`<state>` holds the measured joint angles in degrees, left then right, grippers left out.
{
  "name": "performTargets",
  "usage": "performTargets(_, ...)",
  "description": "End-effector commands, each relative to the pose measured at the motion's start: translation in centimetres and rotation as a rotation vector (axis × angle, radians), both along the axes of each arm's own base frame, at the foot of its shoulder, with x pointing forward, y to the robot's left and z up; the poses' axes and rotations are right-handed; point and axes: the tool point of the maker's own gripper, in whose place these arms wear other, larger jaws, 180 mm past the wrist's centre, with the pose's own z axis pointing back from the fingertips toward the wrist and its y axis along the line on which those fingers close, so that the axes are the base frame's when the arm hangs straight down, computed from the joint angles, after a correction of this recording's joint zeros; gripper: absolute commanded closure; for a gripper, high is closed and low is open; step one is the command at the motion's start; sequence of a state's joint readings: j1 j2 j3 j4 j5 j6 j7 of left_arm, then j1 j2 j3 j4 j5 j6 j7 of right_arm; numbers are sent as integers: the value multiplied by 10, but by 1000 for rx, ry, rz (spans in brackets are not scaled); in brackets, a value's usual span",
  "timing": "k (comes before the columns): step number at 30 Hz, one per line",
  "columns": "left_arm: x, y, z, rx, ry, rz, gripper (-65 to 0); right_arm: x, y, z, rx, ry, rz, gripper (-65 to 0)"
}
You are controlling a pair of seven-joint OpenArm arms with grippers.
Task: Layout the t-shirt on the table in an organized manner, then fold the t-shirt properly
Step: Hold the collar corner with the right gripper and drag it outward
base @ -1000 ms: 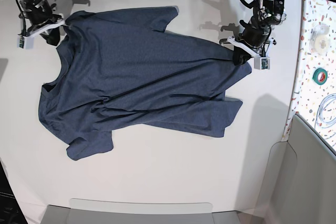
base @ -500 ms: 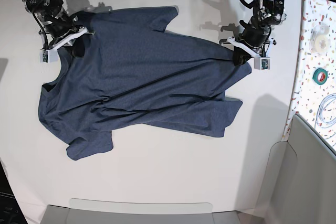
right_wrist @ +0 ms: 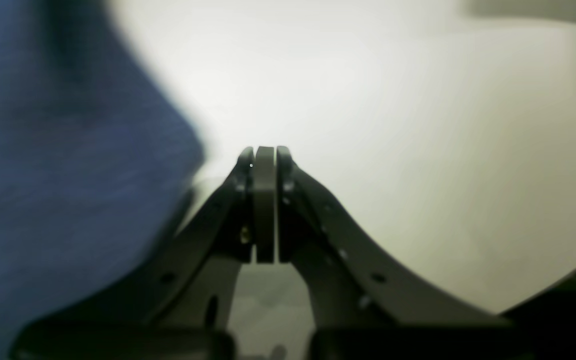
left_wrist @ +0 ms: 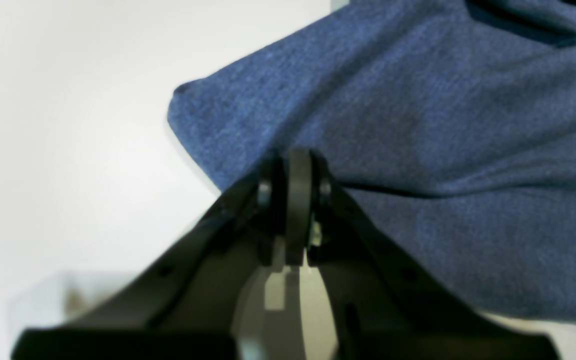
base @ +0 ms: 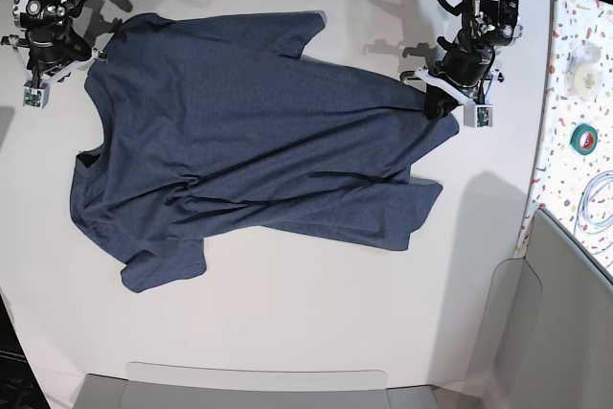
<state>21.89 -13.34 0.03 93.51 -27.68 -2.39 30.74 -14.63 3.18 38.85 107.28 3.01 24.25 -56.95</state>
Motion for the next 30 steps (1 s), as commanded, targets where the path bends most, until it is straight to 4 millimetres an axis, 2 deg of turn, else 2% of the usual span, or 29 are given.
performTargets(1, -46, 10, -35, 53, 237, 2, -40, 1, -15, 9, -39, -13, -9, 0)
performTargets(5, -46, 9, -35, 53, 237, 1, -40, -11, -35, 11, -56, -5, -64, 0)
performTargets(7, -45, 10, -32, 51, 228, 3, -40, -14, -41, 24, -76, -40, -89, 0)
performTargets(10, -38, 7, -23, 51, 198, -3, -42, -9, -30, 45, -32, -151, -90, 0)
performTargets(12, -36, 7, -20, 52, 186, -4, -45, -5, -21, 52, 1, -196, -70, 0)
performTargets(14, -32, 5, -14, 49, 168, -8, -62, 4, -7, 53, 61, -234, -38, 0)
performTargets(18, -21, -10, 1, 18, 112, -6, -135, 15, 36, 38, 202, -262, 13, 0)
performTargets(22, -16, -24, 15, -10, 67, -5, -196, 22, 97, 19, 372, -268, 66, 0)
performTargets(25, -9, -29, 30, -18, 22, -9, -216, 30, 139, 14, 460, -266, 129, 0)
performTargets(27, -3, -37, 44, -34, -19, -9, -227, 34, 158, 13, 494, -264, 163, 0)
performTargets(30, -1, -41, 62, -34, -65, -20, -245, 36, 171, 13, 513, -258, 196, 0)
